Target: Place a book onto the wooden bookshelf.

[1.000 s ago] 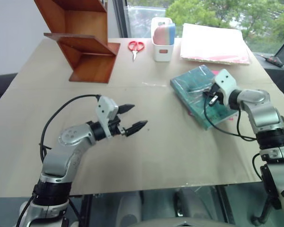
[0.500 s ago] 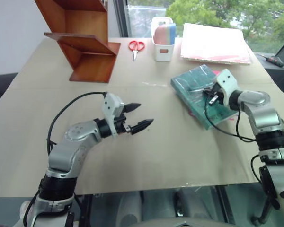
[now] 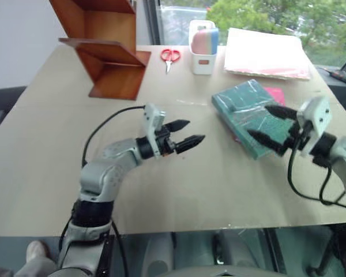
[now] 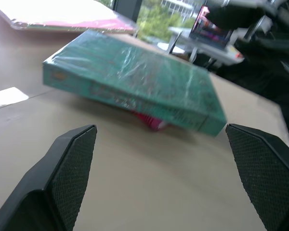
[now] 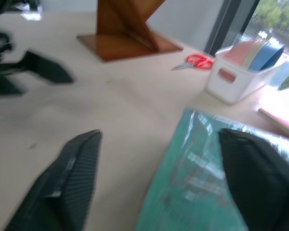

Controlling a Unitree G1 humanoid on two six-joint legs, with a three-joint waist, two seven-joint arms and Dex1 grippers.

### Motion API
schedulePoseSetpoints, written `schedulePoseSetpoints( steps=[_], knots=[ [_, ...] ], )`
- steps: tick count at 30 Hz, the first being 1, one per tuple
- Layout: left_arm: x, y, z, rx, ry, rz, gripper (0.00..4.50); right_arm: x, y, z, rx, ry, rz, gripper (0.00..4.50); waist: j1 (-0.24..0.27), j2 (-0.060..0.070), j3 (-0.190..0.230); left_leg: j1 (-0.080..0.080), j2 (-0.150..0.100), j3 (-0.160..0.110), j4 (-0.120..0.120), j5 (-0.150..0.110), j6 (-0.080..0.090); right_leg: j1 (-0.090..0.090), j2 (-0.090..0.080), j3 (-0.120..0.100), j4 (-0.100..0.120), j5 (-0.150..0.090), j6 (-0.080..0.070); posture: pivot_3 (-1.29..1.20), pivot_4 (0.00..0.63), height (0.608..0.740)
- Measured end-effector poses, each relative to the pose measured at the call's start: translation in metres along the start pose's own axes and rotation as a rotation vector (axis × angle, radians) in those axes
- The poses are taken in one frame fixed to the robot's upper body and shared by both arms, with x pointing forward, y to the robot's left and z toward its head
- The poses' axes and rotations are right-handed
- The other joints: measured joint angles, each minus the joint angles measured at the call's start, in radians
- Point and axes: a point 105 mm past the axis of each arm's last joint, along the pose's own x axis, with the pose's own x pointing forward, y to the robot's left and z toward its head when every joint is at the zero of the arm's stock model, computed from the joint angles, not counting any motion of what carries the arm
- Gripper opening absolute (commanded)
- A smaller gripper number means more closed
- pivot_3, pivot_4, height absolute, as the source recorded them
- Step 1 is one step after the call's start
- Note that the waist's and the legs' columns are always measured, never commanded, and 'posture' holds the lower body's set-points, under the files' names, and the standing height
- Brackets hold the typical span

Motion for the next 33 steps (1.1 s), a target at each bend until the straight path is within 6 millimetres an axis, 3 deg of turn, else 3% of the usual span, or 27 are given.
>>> schedulePoseSetpoints(
  steps=[6, 15, 23, 33],
  knots=[
    [0.031, 0.011, -0.011, -0.213, 0.037, -0.03, 4.5, -0.037, 0.034, -0.012, -0.033, 0.123, -0.085, 4.47, -0.001, 0.0, 0.0, 0.0, -0.001, -0.002, 0.002, 0.0, 0.0, 0.001, 0.0, -0.001, 0.0, 0.0, 0.0, 0.0, 0.15, 0.74],
    [0.09, 0.024, -0.007, -0.694, 0.031, -0.019, 4.5, -0.053, 0.039, -0.015, -0.056, 0.116, -0.282, 4.47, -0.013, -0.002, 0.001, -0.001, -0.002, -0.007, 0.003, 0.0, 0.0, 0.003, 0.0, -0.003, -0.001, -0.002, 0.003, 0.0, 0.15, 0.74],
    [0.109, 0.029, -0.027, -0.944, 0.086, 0.05, 4.5, -0.05, 0.045, -0.02, -0.066, 0.103, -0.339, 4.47, -0.014, -0.002, 0.001, -0.001, -0.003, -0.008, 0.001, 0.0, 0.0, 0.003, 0.0, -0.004, -0.002, -0.001, 0.002, 0.0, 0.15, 0.74],
    [0.138, 0.013, -0.034, -1.039, 0.106, 0.036, 4.5, -0.036, 0.043, -0.013, -0.104, 0.061, -0.379, 4.47, -0.012, -0.002, 0.001, -0.002, -0.004, -0.009, 0.001, 0.0, 0.0, 0.003, 0.0, -0.005, -0.004, -0.001, 0.001, 0.0, 0.15, 0.74]
  ],
)
